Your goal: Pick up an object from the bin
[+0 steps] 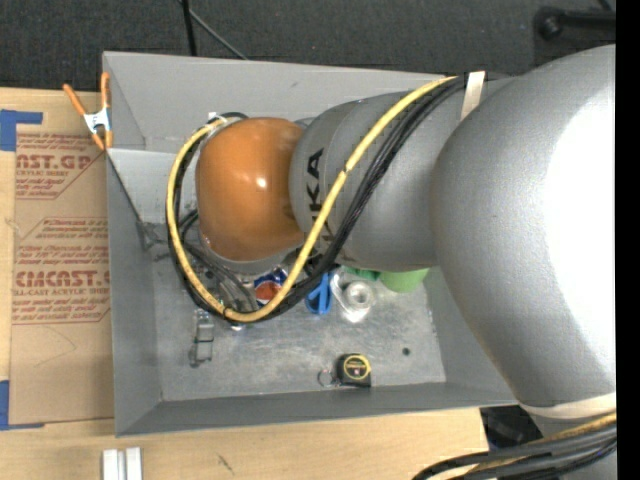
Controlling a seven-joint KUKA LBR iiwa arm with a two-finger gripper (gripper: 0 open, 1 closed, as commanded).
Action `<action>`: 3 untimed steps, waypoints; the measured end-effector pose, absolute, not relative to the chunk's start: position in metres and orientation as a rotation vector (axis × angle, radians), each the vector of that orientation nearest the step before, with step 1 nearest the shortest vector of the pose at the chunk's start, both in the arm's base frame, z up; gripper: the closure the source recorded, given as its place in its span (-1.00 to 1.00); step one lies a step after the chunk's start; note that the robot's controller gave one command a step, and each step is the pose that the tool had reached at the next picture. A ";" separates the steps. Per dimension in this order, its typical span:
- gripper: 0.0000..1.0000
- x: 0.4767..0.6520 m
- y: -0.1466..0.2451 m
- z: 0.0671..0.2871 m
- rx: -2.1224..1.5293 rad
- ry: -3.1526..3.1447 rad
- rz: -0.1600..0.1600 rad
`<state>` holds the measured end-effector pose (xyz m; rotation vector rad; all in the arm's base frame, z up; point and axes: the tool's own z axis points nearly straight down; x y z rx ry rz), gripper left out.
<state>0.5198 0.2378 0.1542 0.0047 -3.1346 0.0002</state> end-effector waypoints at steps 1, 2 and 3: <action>-1.00 0.560 0.133 0.066 0.096 -3.138 0.007; -1.00 0.585 0.130 0.102 0.094 -3.146 -0.001; -1.00 0.592 0.122 0.101 -0.077 -3.143 -0.003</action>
Offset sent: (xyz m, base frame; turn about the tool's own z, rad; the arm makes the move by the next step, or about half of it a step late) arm 0.0406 -0.0993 -0.0842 -0.0648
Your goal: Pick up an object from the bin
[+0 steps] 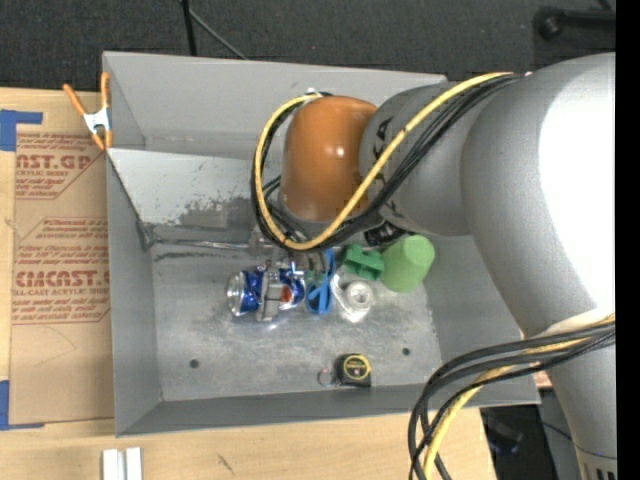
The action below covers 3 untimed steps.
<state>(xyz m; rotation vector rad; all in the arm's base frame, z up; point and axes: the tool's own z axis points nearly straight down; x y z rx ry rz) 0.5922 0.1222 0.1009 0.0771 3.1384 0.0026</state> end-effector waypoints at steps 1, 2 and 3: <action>-1.00 0.593 0.120 0.068 0.117 3.141 0.002; -1.00 0.593 0.121 0.067 0.115 3.140 0.005; 1.00 0.594 0.122 0.069 0.115 3.138 0.008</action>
Offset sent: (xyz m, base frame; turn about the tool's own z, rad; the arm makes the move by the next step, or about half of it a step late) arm 0.0014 -0.0031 -0.0309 0.0256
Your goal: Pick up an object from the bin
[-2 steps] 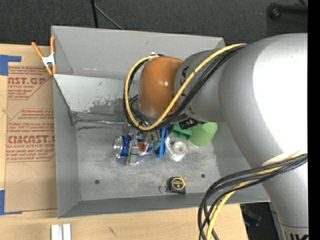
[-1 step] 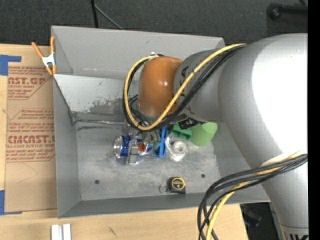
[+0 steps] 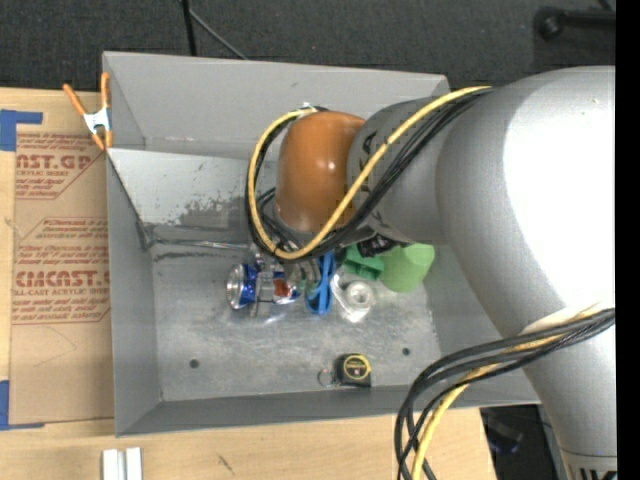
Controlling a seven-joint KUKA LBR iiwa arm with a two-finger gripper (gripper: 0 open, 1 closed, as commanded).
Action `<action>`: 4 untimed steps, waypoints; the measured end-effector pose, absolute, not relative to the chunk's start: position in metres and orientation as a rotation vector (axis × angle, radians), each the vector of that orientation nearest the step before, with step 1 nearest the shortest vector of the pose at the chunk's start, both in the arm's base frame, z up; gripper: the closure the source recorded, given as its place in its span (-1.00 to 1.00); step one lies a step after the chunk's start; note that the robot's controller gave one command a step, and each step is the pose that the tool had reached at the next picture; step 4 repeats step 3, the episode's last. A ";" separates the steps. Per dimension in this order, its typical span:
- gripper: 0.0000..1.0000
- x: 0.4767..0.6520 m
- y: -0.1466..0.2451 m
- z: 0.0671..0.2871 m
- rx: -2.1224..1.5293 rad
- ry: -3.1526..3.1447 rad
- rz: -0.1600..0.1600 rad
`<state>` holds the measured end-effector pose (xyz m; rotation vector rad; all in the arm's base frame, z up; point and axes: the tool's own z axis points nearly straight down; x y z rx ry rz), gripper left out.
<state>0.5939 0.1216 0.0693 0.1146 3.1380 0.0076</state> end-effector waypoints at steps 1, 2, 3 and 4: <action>1.00 0.594 0.123 0.071 0.112 3.137 0.004; 1.00 0.594 0.124 0.077 0.110 3.138 0.004; 1.00 0.594 0.126 0.082 0.108 3.138 0.004; 1.00 0.594 0.126 0.082 0.108 3.138 0.004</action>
Offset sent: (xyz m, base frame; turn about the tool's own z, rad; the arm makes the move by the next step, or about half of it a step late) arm 0.0000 -0.0002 0.0007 0.0000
